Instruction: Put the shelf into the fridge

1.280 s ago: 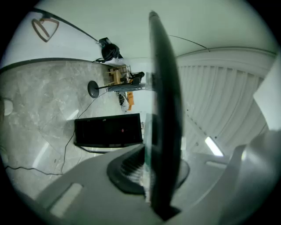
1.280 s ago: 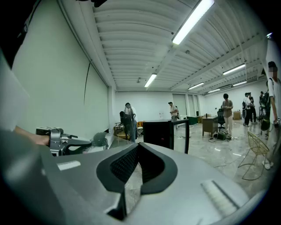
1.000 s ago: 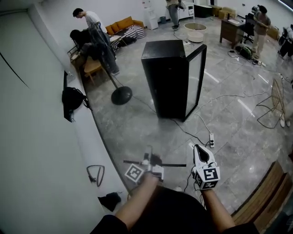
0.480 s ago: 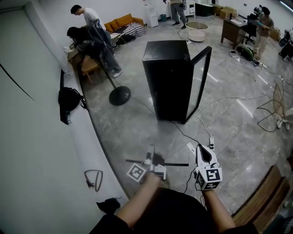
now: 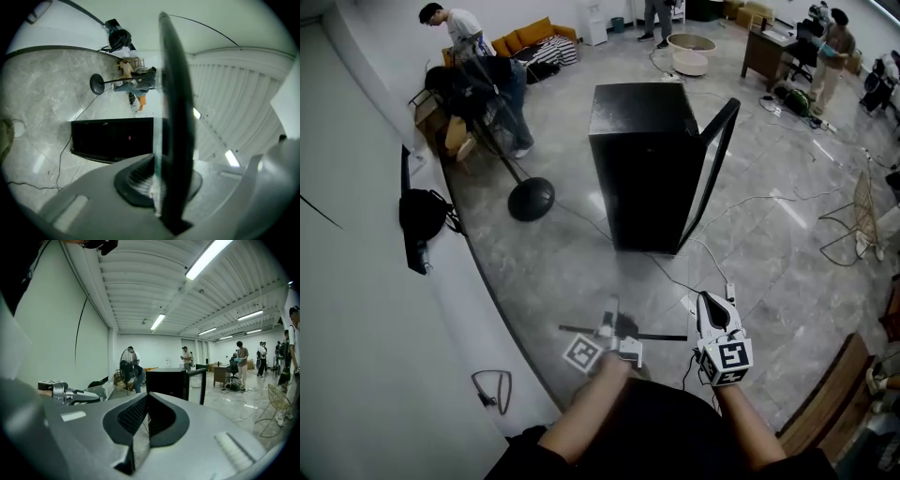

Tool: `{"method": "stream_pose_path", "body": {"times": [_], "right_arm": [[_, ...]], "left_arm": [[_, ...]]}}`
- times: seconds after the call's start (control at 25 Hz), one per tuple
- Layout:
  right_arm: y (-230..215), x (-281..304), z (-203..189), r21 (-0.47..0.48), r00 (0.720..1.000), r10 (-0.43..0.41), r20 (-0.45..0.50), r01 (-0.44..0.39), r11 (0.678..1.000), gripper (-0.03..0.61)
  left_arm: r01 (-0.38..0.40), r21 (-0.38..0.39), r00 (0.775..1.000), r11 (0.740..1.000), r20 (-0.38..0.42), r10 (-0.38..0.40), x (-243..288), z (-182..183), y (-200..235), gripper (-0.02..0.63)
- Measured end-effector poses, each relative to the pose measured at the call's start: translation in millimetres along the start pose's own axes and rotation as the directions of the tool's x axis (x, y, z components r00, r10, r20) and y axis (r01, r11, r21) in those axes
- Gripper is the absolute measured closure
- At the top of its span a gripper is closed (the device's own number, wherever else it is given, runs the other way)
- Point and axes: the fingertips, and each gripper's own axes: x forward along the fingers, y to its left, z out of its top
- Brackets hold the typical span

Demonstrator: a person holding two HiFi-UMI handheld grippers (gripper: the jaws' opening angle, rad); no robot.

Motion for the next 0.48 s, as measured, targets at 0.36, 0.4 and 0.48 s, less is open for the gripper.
{"method": "stream_pose_path", "body": {"times": [0.36, 0.4, 0.48], "right_arm": [[22, 117, 23, -0.028, 0.998, -0.052, -0.031, 0.051, 0.998, 0.578], [22, 128, 26, -0.033, 0.997, -0.076, -0.031, 0.075, 0.997, 0.578], [21, 147, 34, -0.039, 0.992, -0.122, -0.022, 0.121, 0.992, 0.578]], "left_arm": [[-0.001, -0.009, 0.997, 1.000, -0.081, 0.001, 96, 70, 12, 0.598], [0.002, -0.014, 0.996, 1.000, -0.091, -0.003, 105, 77, 12, 0.598], [0.017, -0.031, 0.993, 0.999, -0.113, -0.020, 118, 89, 11, 0.598]]}}
